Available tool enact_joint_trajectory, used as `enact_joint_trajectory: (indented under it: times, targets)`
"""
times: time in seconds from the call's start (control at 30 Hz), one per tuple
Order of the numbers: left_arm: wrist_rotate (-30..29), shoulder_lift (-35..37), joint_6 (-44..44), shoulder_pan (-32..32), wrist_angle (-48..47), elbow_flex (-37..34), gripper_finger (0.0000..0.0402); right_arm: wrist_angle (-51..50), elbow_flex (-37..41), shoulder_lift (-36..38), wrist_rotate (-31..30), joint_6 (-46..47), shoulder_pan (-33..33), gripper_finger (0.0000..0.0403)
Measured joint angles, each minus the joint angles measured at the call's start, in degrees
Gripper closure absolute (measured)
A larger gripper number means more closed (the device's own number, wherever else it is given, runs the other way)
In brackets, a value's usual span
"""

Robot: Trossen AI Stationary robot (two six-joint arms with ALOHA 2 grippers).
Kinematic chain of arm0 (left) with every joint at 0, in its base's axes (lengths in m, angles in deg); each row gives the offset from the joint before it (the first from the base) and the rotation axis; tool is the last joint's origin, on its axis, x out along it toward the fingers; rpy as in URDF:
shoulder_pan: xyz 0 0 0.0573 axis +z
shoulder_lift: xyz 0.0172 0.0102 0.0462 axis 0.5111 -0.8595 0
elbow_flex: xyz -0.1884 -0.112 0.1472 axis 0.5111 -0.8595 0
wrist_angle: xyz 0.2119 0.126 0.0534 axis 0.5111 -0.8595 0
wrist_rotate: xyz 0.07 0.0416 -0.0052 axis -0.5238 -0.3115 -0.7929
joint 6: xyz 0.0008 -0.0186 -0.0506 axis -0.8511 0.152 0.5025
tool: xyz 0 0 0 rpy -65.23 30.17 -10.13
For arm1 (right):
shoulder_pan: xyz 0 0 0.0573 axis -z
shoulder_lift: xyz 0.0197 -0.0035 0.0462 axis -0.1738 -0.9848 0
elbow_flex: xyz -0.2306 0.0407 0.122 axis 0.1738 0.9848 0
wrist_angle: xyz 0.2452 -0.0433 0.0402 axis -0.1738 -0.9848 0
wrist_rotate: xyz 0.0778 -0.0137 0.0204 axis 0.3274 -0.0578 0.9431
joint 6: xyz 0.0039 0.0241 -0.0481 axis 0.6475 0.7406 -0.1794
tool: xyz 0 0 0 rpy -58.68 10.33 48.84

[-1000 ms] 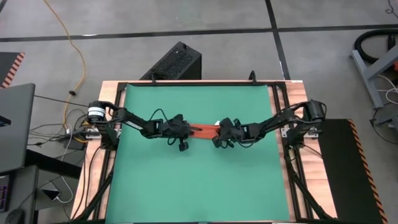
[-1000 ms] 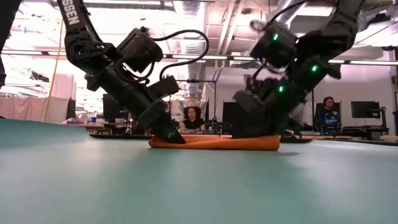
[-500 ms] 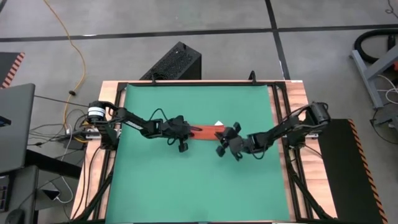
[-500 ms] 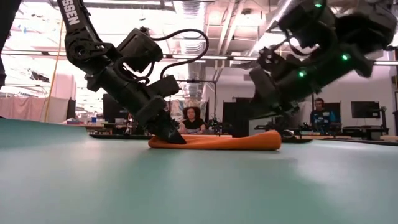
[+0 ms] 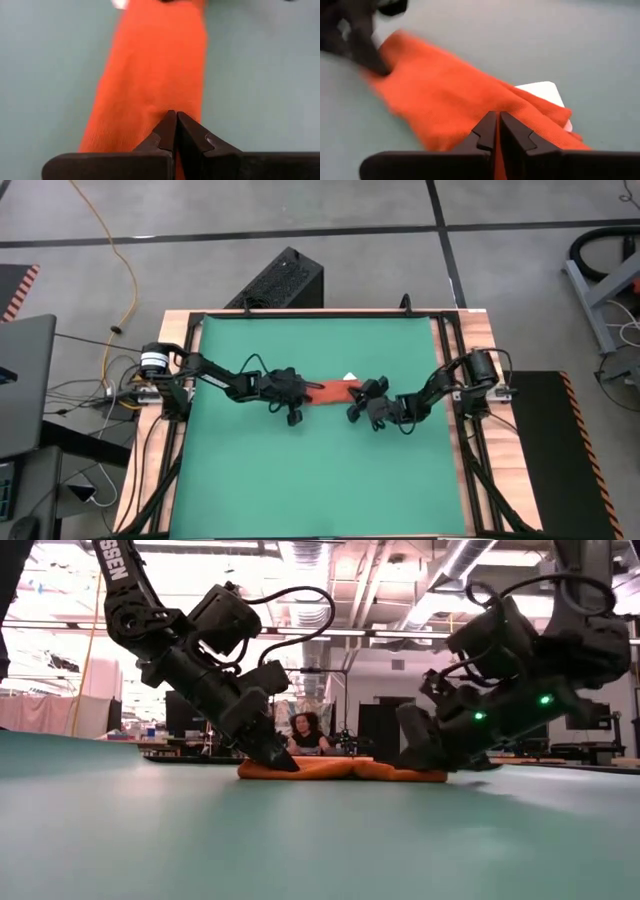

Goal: Roll towel into tight, uniform cylinder
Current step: Roll the orange towel

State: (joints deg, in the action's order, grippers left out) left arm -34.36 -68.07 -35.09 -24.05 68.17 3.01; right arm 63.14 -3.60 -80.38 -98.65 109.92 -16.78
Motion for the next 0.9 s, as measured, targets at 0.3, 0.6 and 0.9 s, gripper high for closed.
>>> enact_joint_trajectory:
  times: [0.3, 0.6, 0.9]
  targets:
    - [1.9, 8.4, 0.1, -2.2, -2.2, 0.0, 0.0401, -0.5, -0.3, -3.6, 2.2, 7.5, 0.9, 0.0373]
    - [-8.1, 6.1, -3.2, -1.7, 11.5, -6.0, 0.0402, -0.7, -0.3, -3.7, 2.6, 7.9, 0.5, 0.0381]
    - [-11.9, 0.3, -1.7, 0.3, 17.8, -8.6, 0.0402, 1.0, -0.3, -3.8, 3.4, 7.0, 0.2, 0.0379]
